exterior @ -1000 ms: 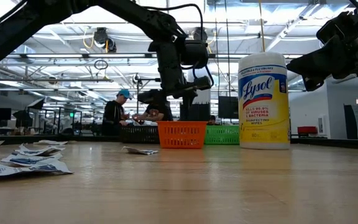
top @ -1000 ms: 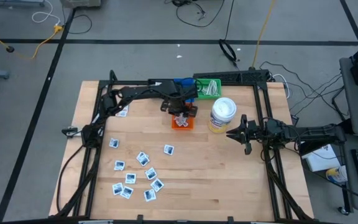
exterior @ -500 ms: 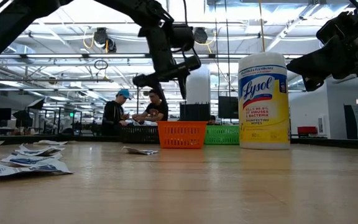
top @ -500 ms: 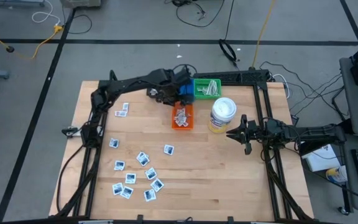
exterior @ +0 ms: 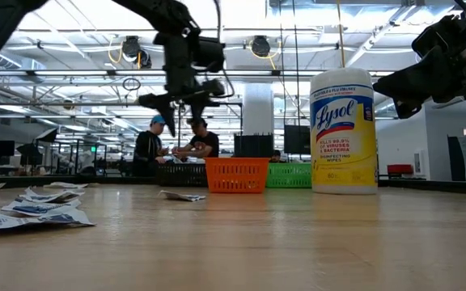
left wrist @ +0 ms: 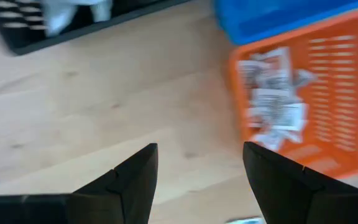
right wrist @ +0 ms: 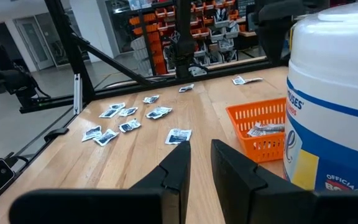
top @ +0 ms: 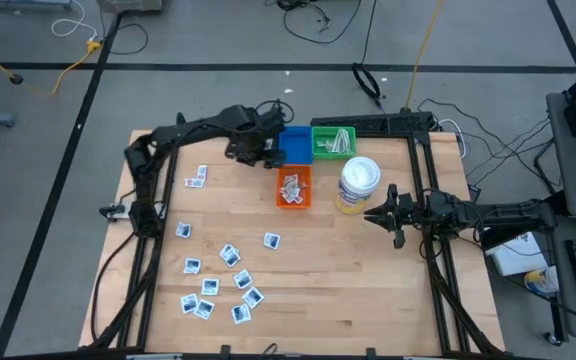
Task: Pick & Place First Aid Supplies
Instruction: Put the orange ointment pack into the orange bin
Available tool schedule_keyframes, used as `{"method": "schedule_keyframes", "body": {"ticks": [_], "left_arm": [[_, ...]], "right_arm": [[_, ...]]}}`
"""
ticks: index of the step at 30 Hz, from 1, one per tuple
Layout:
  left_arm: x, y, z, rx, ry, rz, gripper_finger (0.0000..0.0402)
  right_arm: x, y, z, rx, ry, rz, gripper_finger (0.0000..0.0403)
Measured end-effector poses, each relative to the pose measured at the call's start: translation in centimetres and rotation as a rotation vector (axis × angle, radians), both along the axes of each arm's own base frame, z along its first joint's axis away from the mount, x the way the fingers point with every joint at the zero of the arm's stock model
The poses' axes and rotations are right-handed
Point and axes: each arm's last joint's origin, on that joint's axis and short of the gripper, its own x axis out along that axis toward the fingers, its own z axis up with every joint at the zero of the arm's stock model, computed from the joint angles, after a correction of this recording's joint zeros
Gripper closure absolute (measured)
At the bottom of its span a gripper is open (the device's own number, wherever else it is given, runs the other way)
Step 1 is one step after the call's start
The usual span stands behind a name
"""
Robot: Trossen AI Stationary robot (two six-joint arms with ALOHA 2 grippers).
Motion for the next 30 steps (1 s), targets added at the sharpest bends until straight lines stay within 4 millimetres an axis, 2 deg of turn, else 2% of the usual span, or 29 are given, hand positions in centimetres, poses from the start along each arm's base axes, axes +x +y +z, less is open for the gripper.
{"method": "schedule_keyframes", "body": {"ticks": [12, 22, 26, 30], "left_arm": [[-8.9, 0.4, -1.8, 0.015, 0.035, 0.010, 0.0160], [-16.7, 0.4, -4.1, -0.033, 0.097, 0.142, 0.0160], [-18.7, 0.4, -5.0, -0.031, 0.099, 0.206, 0.0160], [-19.9, 0.4, -5.6, -0.015, 0.146, 0.243, 0.0160]], "right_arm": [[0.0, 0.0, 0.0, 0.000, 0.000, 0.000, 0.0344], [0.0, 0.0, 0.0, 0.000, 0.000, 0.000, 0.0344], [0.0, 0.0, 0.0, 0.000, 0.000, 0.000, 0.0344], [0.0, 0.0, 0.0, 0.000, 0.000, 0.000, 0.0344]]}}
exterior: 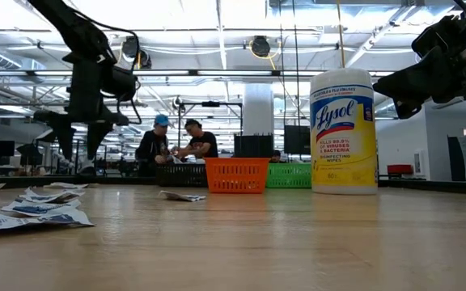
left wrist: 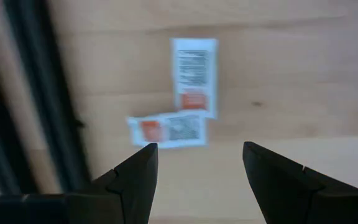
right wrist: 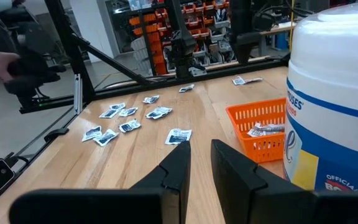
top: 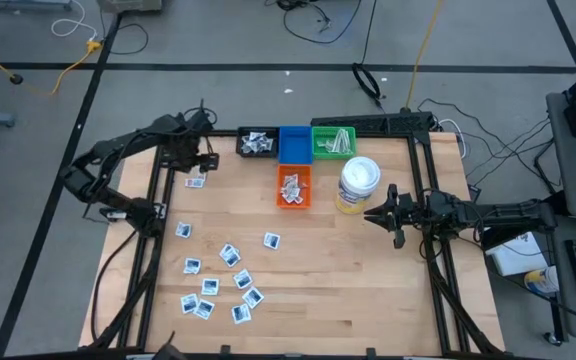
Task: Pick & Place First Aid Supplies
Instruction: Put the orange ointment pack into the orange bin
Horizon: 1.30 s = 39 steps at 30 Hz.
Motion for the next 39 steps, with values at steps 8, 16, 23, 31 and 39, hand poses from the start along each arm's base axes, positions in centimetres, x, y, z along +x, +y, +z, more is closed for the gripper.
{"method": "schedule_keyframes", "body": {"ticks": [8, 16, 23, 31, 39], "left_arm": [[0.5, 1.1, -0.8, 0.097, 0.050, 0.006, 0.0160], [1.7, 1.8, -3.1, 0.118, 0.123, 0.038, 0.0160], [2.1, 1.0, -5.7, 0.091, 0.136, 0.026, 0.0160], [2.4, 0.9, -6.0, 0.126, 0.114, -0.013, 0.0176], [2.5, 0.9, -6.1, 0.110, 0.099, -0.016, 0.0316]], "right_arm": [[0.0, 0.0, 0.0, 0.000, 0.000, 0.000, 0.0344], [0.0, 0.0, 0.0, 0.000, 0.001, 0.000, 0.0344], [0.0, 0.0, 0.0, 0.000, 0.000, 0.000, 0.0344], [0.0, 0.0, 0.0, 0.000, 0.000, 0.000, 0.0344], [0.0, 0.0, 0.0, 0.000, 0.000, 0.000, 0.0344]]}}
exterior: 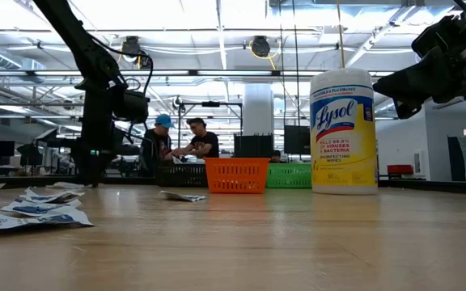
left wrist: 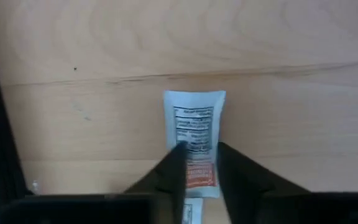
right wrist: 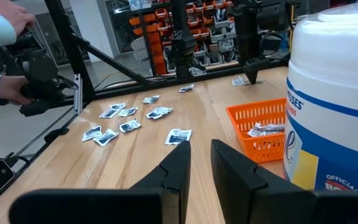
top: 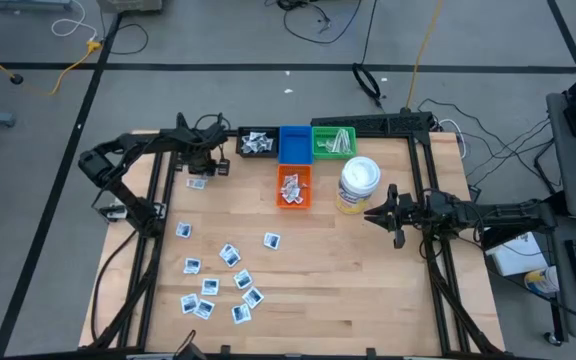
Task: Pick & Place First Aid Supplies
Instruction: Put the orange ointment pack into the orange bin
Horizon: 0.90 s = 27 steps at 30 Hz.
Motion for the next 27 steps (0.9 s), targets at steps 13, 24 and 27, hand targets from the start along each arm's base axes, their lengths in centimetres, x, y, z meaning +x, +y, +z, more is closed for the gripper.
{"method": "schedule_keyframes", "body": {"ticks": [13, 24, 27], "left_arm": [[0.0, -0.1, 0.8, -0.017, -0.032, -0.010, 0.0397], [2.0, -1.3, 6.9, 0.036, -0.079, 0.000, 0.0399], [2.9, -1.7, 8.6, 0.041, -0.088, -0.007, 0.0399]], "right_arm": [[0.0, 0.0, 0.0, 0.000, 0.000, 0.000, 0.0344], [0.0, 0.0, 0.0, 0.000, 0.000, 0.000, 0.0344], [0.0, 0.0, 0.0, 0.000, 0.000, 0.000, 0.0344]]}}
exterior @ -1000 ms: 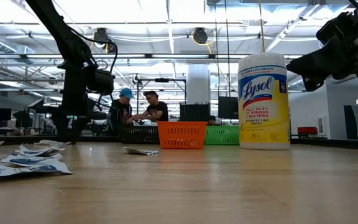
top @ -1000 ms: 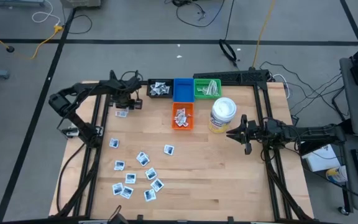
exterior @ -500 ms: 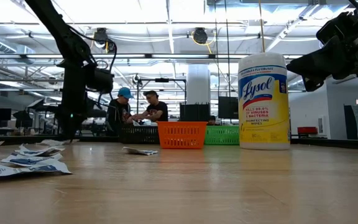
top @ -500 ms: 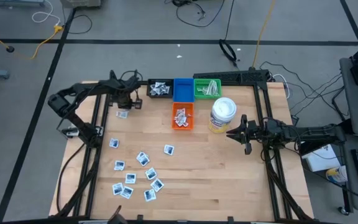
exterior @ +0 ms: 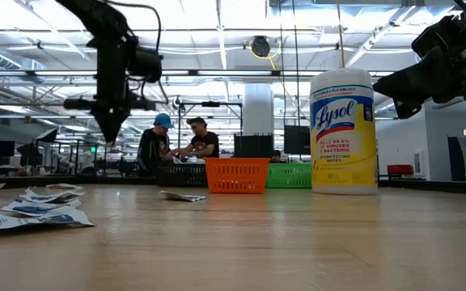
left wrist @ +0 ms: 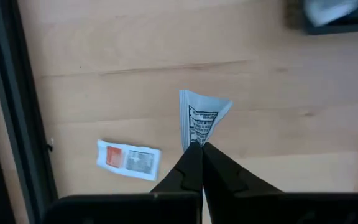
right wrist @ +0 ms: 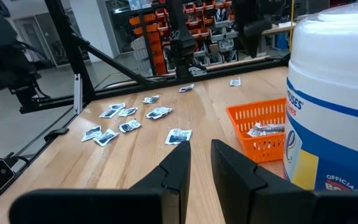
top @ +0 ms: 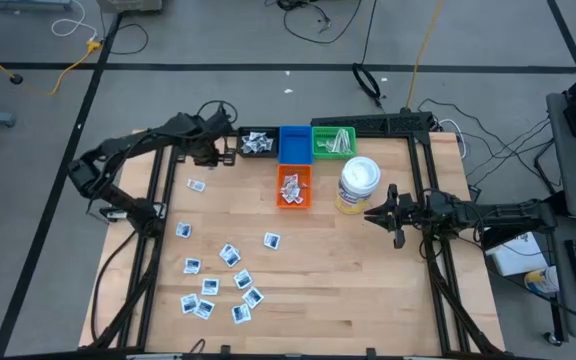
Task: Pick & Place First Aid Supplies
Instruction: Put the orange ointment pack into the orange bin
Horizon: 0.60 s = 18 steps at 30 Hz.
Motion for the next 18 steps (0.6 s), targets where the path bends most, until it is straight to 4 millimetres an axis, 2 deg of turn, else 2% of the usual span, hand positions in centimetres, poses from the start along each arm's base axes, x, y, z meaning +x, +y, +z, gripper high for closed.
{"method": "schedule_keyframes", "body": {"ticks": [8, 13, 18], "left_arm": [[2.0, -1.2, 3.3, 0.019, -0.039, -0.004, 0.0400], [2.3, -2.1, 3.4, -0.029, -0.037, 0.005, 0.0400], [4.9, -2.2, 2.6, -0.076, -0.034, -0.022, 0.0400]], "right_arm": [[0.0, 0.0, 0.0, 0.000, 0.000, 0.000, 0.0344], [0.0, 0.0, 0.0, 0.000, 0.000, 0.000, 0.0344], [0.0, 0.0, 0.0, 0.000, 0.000, 0.000, 0.0344]]}}
